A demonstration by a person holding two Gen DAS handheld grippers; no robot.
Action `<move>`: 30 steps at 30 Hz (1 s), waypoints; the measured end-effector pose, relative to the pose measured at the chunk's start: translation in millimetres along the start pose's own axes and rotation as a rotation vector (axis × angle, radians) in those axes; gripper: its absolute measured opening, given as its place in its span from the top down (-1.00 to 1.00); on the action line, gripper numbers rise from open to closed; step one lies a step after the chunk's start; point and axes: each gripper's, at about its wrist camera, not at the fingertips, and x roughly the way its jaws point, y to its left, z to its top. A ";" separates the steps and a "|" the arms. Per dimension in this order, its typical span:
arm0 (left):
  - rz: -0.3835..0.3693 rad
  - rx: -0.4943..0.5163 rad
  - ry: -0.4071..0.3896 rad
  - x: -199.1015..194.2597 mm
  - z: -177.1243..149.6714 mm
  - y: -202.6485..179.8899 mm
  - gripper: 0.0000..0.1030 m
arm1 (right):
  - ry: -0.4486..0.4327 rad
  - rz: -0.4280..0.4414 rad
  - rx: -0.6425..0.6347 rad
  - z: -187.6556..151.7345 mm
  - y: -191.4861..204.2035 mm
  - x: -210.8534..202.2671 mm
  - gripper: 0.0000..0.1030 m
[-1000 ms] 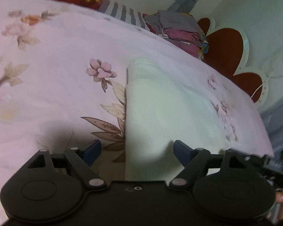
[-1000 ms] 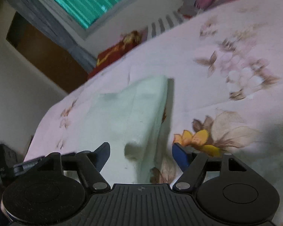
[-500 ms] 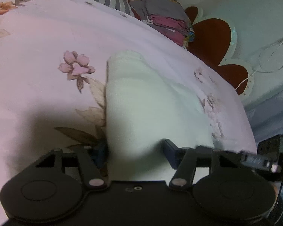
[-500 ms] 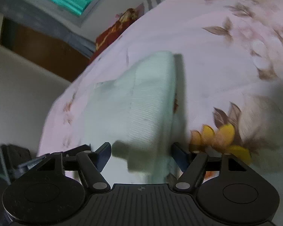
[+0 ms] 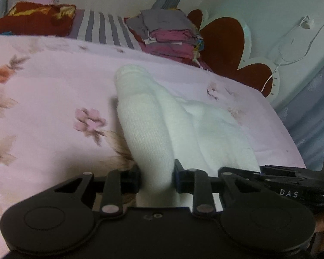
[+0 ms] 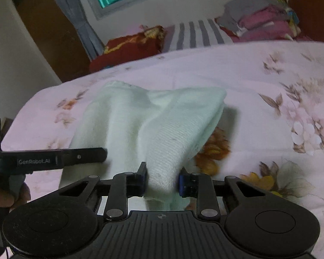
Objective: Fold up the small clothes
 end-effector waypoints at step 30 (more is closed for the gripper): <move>0.029 -0.082 0.037 -98.7 -41.9 203.1 -0.13 | 0.168 0.067 0.062 -30.7 178.2 135.2 0.34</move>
